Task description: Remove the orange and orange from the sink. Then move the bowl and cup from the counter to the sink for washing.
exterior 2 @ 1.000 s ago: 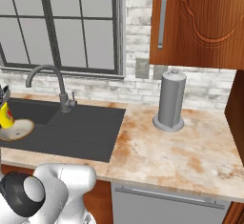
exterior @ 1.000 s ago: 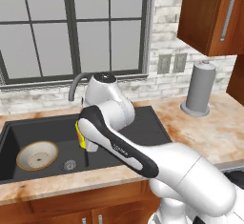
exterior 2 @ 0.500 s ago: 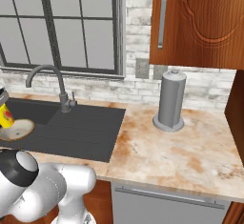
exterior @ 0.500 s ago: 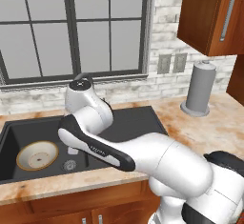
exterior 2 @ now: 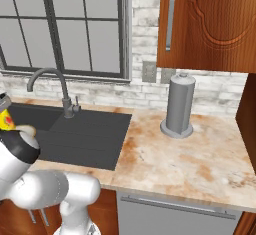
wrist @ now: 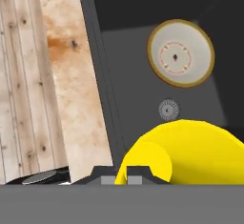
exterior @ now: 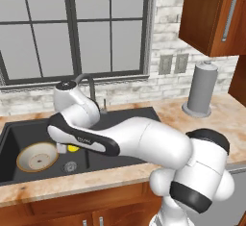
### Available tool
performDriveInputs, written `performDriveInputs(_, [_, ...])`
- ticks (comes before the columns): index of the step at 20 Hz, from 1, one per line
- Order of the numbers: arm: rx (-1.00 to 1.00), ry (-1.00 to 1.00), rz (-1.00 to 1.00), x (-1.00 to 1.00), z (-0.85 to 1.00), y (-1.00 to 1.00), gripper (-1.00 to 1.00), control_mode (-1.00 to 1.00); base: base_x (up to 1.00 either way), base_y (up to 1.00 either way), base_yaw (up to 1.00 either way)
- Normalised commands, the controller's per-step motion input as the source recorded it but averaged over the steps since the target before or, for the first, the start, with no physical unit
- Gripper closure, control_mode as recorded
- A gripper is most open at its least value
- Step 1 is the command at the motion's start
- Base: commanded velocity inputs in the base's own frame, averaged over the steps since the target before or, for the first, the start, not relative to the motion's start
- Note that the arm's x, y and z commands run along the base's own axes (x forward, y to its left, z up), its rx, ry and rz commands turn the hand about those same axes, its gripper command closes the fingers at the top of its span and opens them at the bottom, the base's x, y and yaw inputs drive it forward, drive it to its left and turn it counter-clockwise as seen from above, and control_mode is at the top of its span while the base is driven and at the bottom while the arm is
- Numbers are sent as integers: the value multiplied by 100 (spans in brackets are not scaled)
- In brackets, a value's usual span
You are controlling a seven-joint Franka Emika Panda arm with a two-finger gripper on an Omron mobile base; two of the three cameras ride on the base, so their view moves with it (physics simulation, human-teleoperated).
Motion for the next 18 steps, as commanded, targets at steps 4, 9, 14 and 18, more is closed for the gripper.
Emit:
performDriveInputs(4, [0, 4, 0, 29, -25, 14, 100, -100, 0, 0, 0])
performDriveInputs(9, [0, 0, 0, 23, -28, 15, 100, -100, 0, 0, 0])
performDriveInputs(14, [-1, 0, 0, 24, -28, 15, 100, -100, 0, 0, 0])
performDriveInputs(18, [0, 0, -1, 25, -28, 11, 100, -100, 0, 0, 0])
